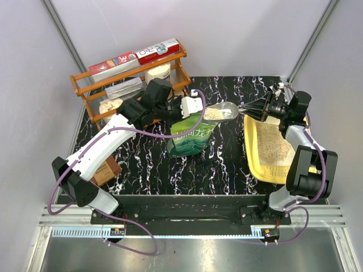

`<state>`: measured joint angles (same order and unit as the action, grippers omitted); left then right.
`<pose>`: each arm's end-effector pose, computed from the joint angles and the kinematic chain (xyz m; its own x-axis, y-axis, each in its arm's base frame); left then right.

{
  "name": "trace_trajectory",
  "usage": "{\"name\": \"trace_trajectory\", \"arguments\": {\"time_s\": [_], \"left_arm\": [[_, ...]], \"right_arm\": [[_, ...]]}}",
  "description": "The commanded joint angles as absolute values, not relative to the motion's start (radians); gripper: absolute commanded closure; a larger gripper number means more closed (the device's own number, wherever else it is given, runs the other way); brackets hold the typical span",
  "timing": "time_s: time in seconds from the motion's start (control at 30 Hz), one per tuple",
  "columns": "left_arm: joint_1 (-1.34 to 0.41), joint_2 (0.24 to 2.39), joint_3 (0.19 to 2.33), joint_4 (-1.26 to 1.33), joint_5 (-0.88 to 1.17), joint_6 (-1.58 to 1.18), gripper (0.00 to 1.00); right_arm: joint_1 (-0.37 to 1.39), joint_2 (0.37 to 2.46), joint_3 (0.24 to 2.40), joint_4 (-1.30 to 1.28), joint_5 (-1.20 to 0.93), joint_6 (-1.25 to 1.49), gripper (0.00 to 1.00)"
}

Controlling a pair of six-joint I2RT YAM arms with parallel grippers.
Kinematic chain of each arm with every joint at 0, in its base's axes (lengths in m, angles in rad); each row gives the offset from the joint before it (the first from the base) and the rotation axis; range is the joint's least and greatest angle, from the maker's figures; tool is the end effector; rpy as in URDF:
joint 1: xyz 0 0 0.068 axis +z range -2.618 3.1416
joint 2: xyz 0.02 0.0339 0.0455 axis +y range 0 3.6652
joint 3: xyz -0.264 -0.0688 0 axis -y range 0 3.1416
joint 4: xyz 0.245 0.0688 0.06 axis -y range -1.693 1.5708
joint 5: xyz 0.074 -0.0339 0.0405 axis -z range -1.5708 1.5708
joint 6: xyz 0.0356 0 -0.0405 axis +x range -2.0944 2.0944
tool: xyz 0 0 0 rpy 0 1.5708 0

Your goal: Fill the litter box with clean litter

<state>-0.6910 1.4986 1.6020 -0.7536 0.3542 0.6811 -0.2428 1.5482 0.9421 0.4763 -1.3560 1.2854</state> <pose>0.2418 -0.2160 0.3968 0.1479 0.6440 -0.7506 0.9234 0.1819 0.3381 0.3291 -0.0457 0.2766 -0.8885 0.4308 -0.1578 -0.1298 0.0940 0.9871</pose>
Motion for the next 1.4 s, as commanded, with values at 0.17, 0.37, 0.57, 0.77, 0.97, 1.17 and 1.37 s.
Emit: {"name": "trace_trajectory", "arguments": {"time_s": [0.17, 0.37, 0.57, 0.77, 0.97, 1.17, 1.37], "left_arm": [[-0.69, 1.445, 1.675, -0.64, 0.351, 0.7, 1.0], [-0.69, 1.451, 1.686, -0.64, 0.371, 0.681, 1.0], [-0.69, 1.45, 1.693, -0.64, 0.411, 0.663, 1.0], [-0.69, 1.454, 1.697, -0.638, 0.452, 0.653, 1.0], [-0.69, 1.479, 1.724, -0.638, 0.497, 0.655, 1.0], [-0.69, 1.491, 1.727, -0.64, 0.518, 0.69, 1.0], [-0.69, 1.482, 1.707, -0.64, 0.528, 0.71, 1.0]], "right_arm": [[-0.313, 1.439, 0.922, 0.505, -1.408, 1.321, 1.0], [-0.396, 1.393, 0.917, 0.486, -1.414, 1.321, 1.0], [-0.538, 1.368, 0.91, 0.479, -1.433, 1.327, 1.0], [-0.684, 1.344, 0.894, 0.463, -1.448, 1.316, 1.0], [-0.816, 1.315, 0.868, 0.459, -1.39, 1.279, 1.0], [-0.92, 1.255, 0.845, 0.212, -1.298, 1.042, 1.0], [-1.045, 1.171, 0.844, -0.163, -1.186, 0.685, 1.0]]}}
